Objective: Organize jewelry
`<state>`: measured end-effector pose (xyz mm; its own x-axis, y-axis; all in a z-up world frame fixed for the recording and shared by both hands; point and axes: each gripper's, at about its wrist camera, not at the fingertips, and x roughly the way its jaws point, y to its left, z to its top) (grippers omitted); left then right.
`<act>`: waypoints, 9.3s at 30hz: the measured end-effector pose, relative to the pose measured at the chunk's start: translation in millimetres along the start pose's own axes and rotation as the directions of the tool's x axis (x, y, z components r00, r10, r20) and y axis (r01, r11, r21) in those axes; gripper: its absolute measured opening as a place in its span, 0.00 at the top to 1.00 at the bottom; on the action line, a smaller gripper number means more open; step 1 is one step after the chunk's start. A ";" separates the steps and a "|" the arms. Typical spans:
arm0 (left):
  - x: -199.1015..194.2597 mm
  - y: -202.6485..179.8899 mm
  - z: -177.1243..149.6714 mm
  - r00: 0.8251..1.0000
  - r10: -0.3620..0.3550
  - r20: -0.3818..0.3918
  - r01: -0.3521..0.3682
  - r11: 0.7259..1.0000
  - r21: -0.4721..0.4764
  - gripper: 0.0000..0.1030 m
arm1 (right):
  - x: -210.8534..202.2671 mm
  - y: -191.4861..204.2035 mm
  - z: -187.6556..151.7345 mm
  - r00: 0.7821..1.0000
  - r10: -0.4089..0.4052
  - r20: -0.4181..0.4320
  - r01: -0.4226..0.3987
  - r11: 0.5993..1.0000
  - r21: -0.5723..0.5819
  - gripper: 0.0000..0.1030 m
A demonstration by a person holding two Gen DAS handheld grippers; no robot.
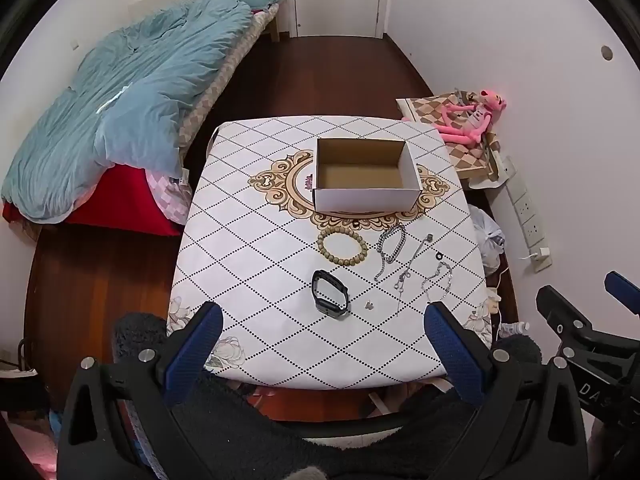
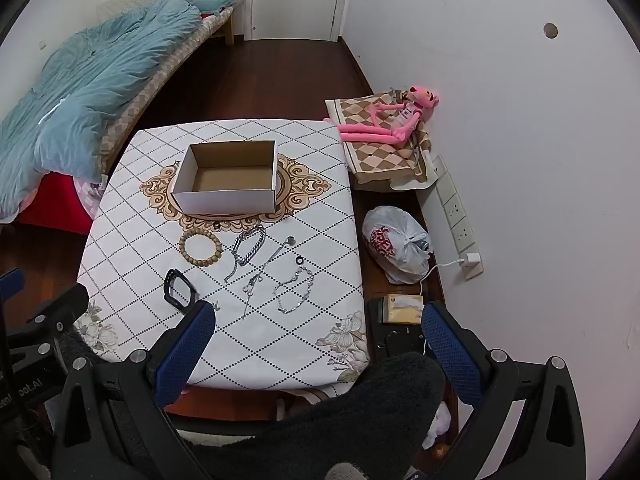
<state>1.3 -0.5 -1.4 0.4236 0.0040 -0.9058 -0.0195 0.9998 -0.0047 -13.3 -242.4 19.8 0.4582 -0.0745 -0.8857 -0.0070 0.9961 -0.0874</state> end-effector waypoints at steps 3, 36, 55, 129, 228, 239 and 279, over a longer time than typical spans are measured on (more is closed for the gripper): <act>0.3 0.6 -0.6 1.000 -0.002 0.008 0.002 1.000 -0.003 0.00 | -1.3 -0.5 -0.3 1.000 0.005 0.004 -0.005 1.000 0.004 0.00; -12.1 -3.2 0.2 1.000 0.002 0.025 -0.002 1.000 -0.012 0.00 | -15.6 -5.3 3.3 1.000 -0.001 0.028 0.001 1.000 0.000 0.00; -16.3 -5.7 0.4 0.999 -0.002 0.034 0.002 1.000 -0.007 0.00 | -20.2 -3.9 5.9 0.999 -0.005 0.041 0.006 1.000 -0.005 0.00; 213.2 10.8 -7.4 0.950 0.200 -0.241 -0.203 0.979 0.012 0.00 | 276.3 -19.9 -17.6 0.969 0.064 -0.238 -0.029 0.989 0.148 0.30; 251.7 4.4 -25.6 0.974 -0.097 -0.203 0.090 0.995 -0.044 0.97 | 198.0 7.1 -28.0 0.953 0.291 -0.079 -0.266 0.935 0.236 0.95; 183.8 9.9 1.0 0.982 -0.178 -0.061 0.175 0.983 -0.053 0.99 | 159.9 0.6 -1.1 0.938 0.345 0.021 -0.340 0.910 0.236 0.95; 249.8 9.3 207.6 0.988 -0.136 -0.072 0.132 0.990 -0.058 0.18 | 287.6 52.0 209.2 0.880 0.441 -0.177 -0.428 0.897 0.109 0.40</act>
<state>295.0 13.8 -139.8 0.3556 -0.1336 -0.9250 -0.0156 0.9887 -0.1488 304.1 -202.3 -144.0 0.2431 0.3659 -0.8984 -0.1056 0.9306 0.3504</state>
